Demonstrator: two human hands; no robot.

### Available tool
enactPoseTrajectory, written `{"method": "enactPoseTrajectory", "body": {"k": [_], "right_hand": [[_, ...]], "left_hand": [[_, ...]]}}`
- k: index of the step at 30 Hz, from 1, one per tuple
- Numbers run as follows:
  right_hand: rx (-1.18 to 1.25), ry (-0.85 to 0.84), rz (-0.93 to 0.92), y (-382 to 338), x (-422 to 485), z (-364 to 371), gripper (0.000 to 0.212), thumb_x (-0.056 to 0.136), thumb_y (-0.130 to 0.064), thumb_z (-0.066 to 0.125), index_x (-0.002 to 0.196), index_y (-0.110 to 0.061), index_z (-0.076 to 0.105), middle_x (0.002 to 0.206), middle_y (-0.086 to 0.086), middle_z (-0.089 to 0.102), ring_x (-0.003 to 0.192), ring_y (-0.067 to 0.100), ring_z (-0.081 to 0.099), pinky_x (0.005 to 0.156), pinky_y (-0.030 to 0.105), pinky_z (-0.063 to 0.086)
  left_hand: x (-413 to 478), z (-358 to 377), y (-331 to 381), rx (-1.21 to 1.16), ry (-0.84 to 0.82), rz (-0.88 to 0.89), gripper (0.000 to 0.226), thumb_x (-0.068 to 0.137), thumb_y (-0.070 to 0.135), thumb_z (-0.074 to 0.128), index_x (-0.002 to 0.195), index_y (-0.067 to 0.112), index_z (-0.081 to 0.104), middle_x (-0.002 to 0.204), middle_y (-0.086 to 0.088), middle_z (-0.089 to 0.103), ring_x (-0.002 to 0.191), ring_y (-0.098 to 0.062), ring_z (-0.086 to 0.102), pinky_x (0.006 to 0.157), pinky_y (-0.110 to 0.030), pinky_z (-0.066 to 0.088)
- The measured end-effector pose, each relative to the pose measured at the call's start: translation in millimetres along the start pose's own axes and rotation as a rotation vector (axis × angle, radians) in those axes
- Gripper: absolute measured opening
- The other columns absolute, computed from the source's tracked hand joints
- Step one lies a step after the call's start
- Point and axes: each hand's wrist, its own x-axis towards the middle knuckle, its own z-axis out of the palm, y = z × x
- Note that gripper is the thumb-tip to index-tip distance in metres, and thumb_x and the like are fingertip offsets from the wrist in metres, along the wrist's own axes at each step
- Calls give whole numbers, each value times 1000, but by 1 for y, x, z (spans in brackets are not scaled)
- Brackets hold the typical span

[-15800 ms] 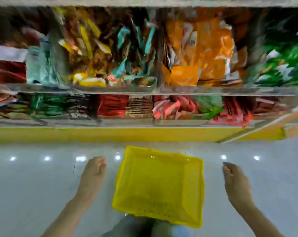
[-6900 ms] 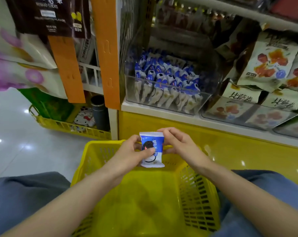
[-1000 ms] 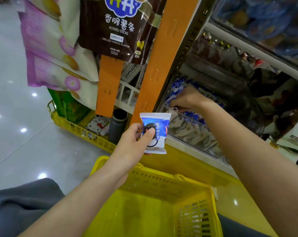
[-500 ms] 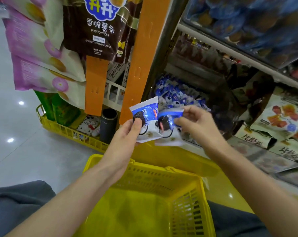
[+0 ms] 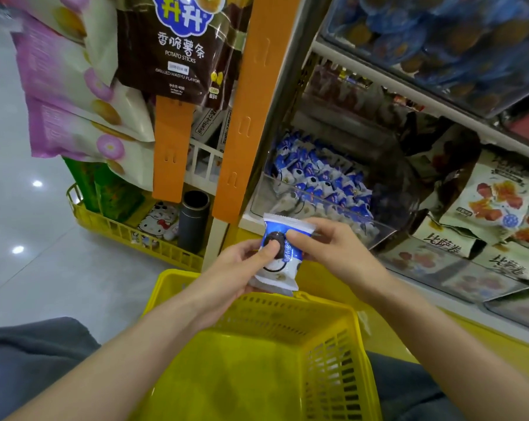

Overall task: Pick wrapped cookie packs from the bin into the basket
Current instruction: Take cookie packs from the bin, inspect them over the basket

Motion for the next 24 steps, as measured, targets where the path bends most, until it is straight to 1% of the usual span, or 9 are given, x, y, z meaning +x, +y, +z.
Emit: {"method": "enactPoseTrajectory", "body": {"k": [3,6,9,12,15,17,19,21,24], "right_hand": [[-31,31,-44,-5,4,-3,10,85,-20,63,90,-14,69,91,12,71,82,20,66,78,32,53],[41,76,-49,-15,14,-14,7,86,-19,63,85,-19,69,82,11,72,71,16,67,67,28,57],[49,328,-150,-25,44,-33,10,90,-18,59,83,-16,65,68,1,68,57,6,64,57,25,57],[-121,515,-149,-28,91,-45,13,93,-21,54,93,-9,60,74,3,60,72,16,67,74,38,58],[-351,407,6,-25,134,-39,25,93,-20,55,112,-5,58,99,15,64,88,31,64,82,44,54],[-402,286,75,-24,149,-31,38,90,-20,60,124,-6,51,109,16,63,80,24,66,67,32,57],[-430,195,101,-21,156,-27,46,87,-23,65,127,-8,48,101,14,65,61,14,67,50,20,54],[-526,99,127,-17,162,-25,36,86,-27,66,114,-10,53,90,15,68,49,8,65,48,19,54],[-583,-63,129,-14,169,-27,25,88,-31,61,90,-6,57,91,21,69,58,9,69,63,24,56]], "left_hand": [[1,-2,2,-28,88,4,70,61,52,66,118,14,54,107,-6,70,99,-21,66,93,-42,49],[1,-5,6,-50,136,56,52,72,45,62,115,18,56,105,0,70,101,-16,64,94,-38,44],[3,-12,12,-114,261,109,25,86,27,58,110,20,57,102,2,70,99,-17,64,95,-40,44],[2,-19,18,-117,334,135,16,90,22,56,106,23,57,100,1,71,104,-22,63,100,-48,42],[-1,-23,20,-104,349,140,16,90,23,56,106,24,57,98,1,71,103,-21,64,100,-50,43],[-3,-24,21,-98,343,141,18,90,23,56,108,23,57,100,-1,71,103,-22,64,100,-50,43],[-5,-26,22,-89,333,143,21,89,25,57,110,22,56,101,-1,71,103,-21,64,99,-49,44],[-6,-27,24,-83,324,151,23,88,25,57,111,22,56,102,-1,70,102,-20,64,98,-46,46],[-6,-26,25,-84,317,157,23,89,24,57,112,20,56,100,-1,71,98,-18,66,92,-40,50]]}}
